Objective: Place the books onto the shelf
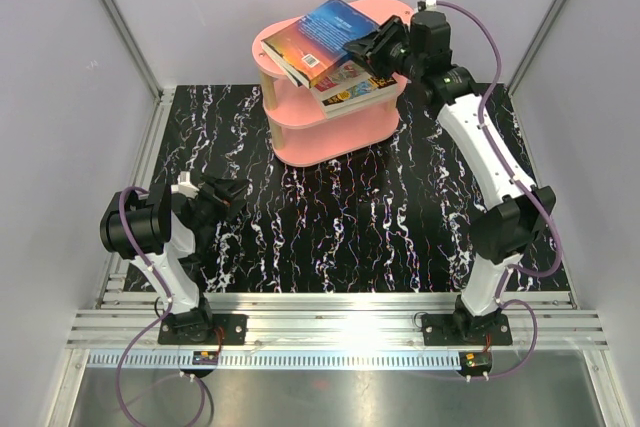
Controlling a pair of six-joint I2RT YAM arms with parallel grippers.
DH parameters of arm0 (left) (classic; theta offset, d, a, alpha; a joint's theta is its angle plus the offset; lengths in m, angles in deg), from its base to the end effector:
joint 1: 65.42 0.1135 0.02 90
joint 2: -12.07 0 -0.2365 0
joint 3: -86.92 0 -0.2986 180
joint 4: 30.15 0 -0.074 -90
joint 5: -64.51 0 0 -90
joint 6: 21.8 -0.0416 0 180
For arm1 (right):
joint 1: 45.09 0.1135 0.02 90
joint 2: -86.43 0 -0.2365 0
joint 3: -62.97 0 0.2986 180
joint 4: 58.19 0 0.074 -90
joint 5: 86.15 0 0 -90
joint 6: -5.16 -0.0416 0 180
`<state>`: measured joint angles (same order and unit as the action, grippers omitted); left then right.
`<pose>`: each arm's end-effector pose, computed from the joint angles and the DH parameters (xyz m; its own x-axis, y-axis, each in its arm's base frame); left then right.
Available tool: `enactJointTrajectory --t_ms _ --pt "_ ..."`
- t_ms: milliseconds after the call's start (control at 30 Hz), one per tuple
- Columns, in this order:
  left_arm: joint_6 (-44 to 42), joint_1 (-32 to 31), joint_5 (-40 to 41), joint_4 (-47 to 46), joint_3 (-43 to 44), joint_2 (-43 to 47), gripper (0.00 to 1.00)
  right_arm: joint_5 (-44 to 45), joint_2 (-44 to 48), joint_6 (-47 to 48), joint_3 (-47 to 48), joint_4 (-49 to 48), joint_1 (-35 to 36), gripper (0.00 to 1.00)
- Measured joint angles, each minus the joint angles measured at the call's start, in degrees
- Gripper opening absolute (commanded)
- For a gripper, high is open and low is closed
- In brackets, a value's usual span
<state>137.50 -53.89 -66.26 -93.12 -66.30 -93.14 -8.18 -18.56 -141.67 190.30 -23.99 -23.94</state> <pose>0.2441 0.0221 0.0211 -0.5276 -0.8307 -0.1778 -0.0798 0.2569 -0.9631 0.4348 0.1775 0.4319 -0.5595 0.6613 -0.4996 -0.1367 0.5209 0.8426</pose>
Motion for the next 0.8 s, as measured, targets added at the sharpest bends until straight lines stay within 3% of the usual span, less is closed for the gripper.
enactJointTrajectory --t_ms 33,67,133,167,200,500,800 --pt "0.0 0.0 0.0 0.0 0.0 0.0 0.99 0.0 0.0 0.0 -0.1 -0.2 0.3 0.61" --pt "0.0 0.0 0.0 0.0 0.0 0.0 0.99 0.0 0.0 -0.1 -0.2 -0.3 0.6 0.71" --pt "0.0 -0.1 0.0 0.0 0.0 0.0 0.99 -0.4 0.0 0.3 -0.3 -0.5 1.2 0.84" --pt "0.0 -0.1 0.0 0.0 0.0 0.0 0.99 -0.6 0.0 0.6 -0.3 -0.5 1.4 0.97" --pt "0.0 -0.1 0.0 0.0 0.0 0.0 0.99 -0.6 0.0 0.6 -0.3 -0.5 1.7 1.0" --pt "-0.3 -0.2 0.0 0.0 0.0 0.0 0.99 1.9 7.6 4.5 -8.4 -0.3 2.0 1.0" --pt "-2.0 -0.2 0.0 0.4 0.0 1.6 0.99 1.9 38.1 20.5 -38.7 -7.9 2.5 1.0"
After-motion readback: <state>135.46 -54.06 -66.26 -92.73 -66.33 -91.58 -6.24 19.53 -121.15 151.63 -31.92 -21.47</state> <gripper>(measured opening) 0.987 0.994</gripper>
